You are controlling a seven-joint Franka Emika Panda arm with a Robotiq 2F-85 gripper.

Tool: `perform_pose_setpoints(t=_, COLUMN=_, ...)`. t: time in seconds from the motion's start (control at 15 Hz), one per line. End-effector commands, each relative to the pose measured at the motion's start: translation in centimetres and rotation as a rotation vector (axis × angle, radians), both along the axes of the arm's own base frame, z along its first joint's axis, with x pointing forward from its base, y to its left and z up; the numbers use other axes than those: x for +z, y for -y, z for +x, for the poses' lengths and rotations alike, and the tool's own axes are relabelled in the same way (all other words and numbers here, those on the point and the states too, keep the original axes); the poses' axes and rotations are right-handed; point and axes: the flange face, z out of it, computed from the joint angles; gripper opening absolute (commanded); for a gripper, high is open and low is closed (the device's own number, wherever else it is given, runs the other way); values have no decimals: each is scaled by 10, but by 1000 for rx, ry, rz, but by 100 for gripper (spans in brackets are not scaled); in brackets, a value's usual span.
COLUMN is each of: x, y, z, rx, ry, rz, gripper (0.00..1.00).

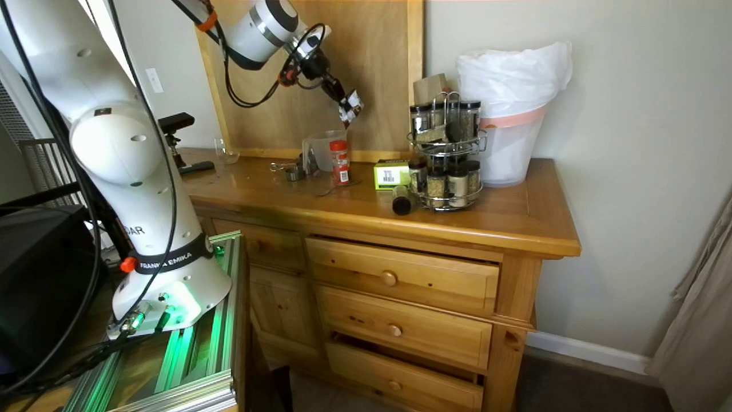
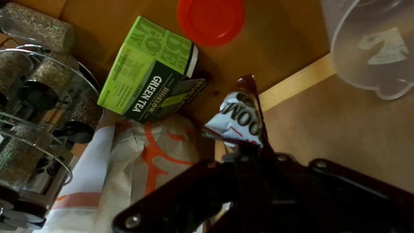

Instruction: Take the pack out of the jar

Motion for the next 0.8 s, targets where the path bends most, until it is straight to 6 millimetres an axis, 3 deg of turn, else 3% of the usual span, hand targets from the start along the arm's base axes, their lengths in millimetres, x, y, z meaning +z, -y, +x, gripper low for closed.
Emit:
perform_pose_setpoints(t=0.0, x=-13, y=3, z=18, rx=-37, ry=-3, rz=7, gripper=39)
perform_pose_setpoints(t=0.33, x=-17, y=-3, z=20, rx=-21, ry=-23, rz=32, gripper=73)
perform_pose_setpoints(t=0.53, x=-17, y=-16, z=8, rx=65, ry=-80, rz=58, gripper=95)
perform_pose_setpoints(t=0.6, x=-18, y=-7, z=12, rx=21, ry=-59, rz=32, gripper=76)
perform_pose_setpoints(t=0.73, x=-17, y=-14, z=6, rx=48, ry=-73, rz=39, gripper=91)
